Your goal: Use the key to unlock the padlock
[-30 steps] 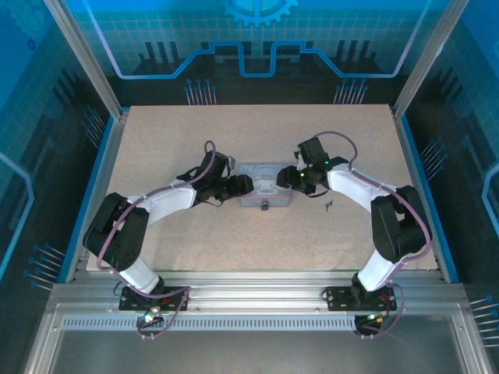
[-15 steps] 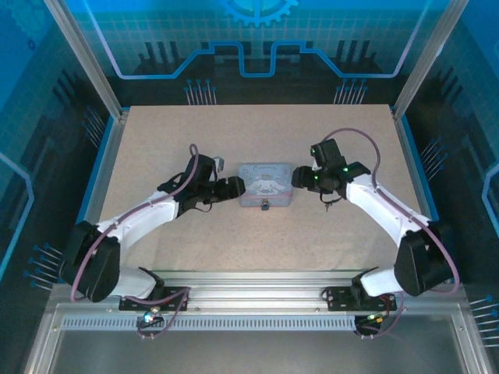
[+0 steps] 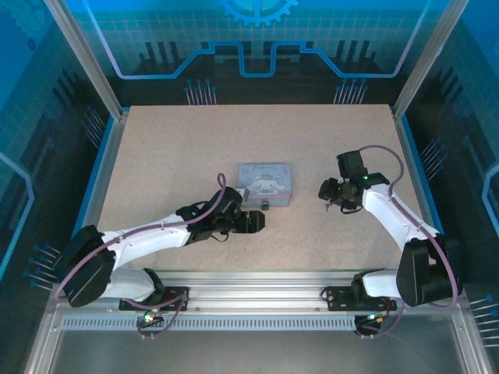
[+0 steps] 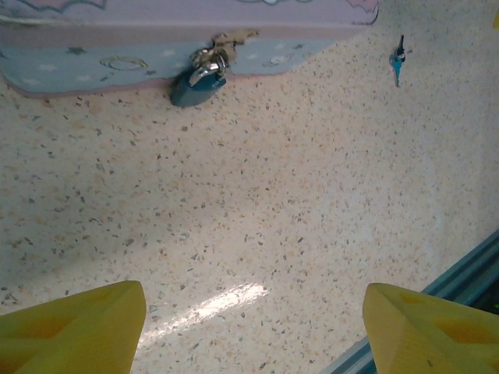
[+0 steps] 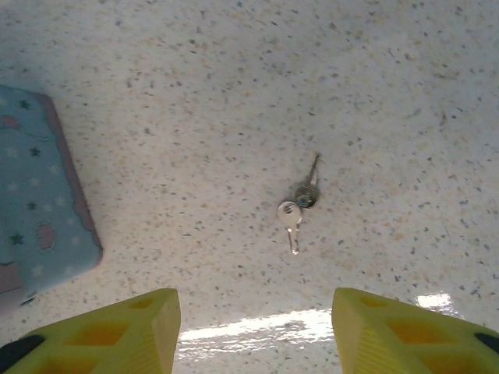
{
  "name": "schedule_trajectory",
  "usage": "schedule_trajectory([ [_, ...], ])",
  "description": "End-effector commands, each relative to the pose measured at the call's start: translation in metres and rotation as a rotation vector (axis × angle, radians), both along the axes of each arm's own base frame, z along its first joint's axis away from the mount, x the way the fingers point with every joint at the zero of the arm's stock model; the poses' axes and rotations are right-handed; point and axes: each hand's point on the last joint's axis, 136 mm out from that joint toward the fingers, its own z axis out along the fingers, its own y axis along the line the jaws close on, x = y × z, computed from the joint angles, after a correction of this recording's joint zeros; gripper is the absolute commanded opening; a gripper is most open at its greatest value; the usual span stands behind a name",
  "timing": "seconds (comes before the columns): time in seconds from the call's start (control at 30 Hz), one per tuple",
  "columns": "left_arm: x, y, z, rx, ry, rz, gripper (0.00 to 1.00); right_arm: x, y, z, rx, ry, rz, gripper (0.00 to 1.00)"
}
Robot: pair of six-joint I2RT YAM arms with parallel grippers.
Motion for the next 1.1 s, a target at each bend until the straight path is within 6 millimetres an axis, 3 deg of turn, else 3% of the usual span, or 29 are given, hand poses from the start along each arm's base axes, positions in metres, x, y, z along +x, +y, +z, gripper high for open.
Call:
schedule_trajectory([
  [0.0,0.010,-0.007,0.008,0.028,-0.075,0.046,0.74,-0.002,-0.007,-0.013,0.006,0.054,-0.047,0.54],
  [0.3,0.010,-0.027,0.014,0.045,-0.090,0.004,0.74,0.013,-0.008,-0.035,0.035,0.118,-0.094,0.47],
  [1.07,0.004,-0.018,0.003,0.067,-0.076,0.006,0.73,0.031,-0.017,-0.066,0.006,0.192,-0.167,0.35],
])
